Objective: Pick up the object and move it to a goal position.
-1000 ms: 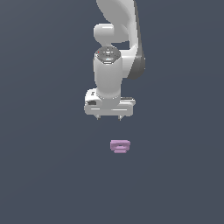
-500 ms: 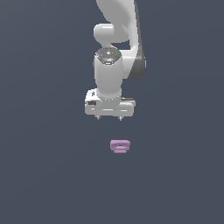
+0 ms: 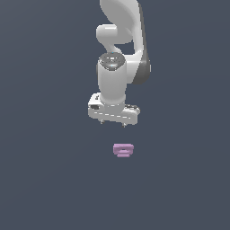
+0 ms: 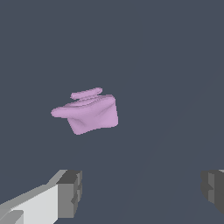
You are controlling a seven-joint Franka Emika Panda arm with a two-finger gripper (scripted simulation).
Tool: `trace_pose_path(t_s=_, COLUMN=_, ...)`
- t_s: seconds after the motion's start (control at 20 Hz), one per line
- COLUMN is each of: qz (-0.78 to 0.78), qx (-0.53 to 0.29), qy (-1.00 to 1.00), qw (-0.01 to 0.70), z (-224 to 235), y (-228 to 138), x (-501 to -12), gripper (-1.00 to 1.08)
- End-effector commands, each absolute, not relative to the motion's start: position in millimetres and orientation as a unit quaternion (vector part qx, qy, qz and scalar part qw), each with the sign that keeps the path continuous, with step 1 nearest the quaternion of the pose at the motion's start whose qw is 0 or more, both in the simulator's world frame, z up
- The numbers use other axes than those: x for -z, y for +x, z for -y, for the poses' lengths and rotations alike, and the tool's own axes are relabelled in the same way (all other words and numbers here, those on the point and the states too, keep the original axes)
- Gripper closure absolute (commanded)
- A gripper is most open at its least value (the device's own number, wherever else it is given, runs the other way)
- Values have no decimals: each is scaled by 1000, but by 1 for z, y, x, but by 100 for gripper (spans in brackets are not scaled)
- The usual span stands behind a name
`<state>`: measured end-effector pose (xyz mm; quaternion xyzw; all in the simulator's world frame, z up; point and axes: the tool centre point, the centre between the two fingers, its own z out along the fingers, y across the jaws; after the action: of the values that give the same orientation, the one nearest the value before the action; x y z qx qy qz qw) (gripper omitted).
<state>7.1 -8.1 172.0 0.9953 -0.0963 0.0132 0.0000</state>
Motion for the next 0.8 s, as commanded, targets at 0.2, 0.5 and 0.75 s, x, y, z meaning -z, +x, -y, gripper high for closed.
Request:
trace_pose_path(t_s=0.2, qz=172, qx=-10, qy=985, qw=-3, z=4, y=16, x=-165, gripper=-92)
trace_pose_path(t_s=0.5, qz=250, qx=-7, qy=968, qw=-5, z=-1, y=25, x=-157, gripper=-92)
trace_pose_path(t_s=0.75, qz=314, qx=-5, qy=949, qw=-6, z=-5, y=32, x=-151, gripper=-92)
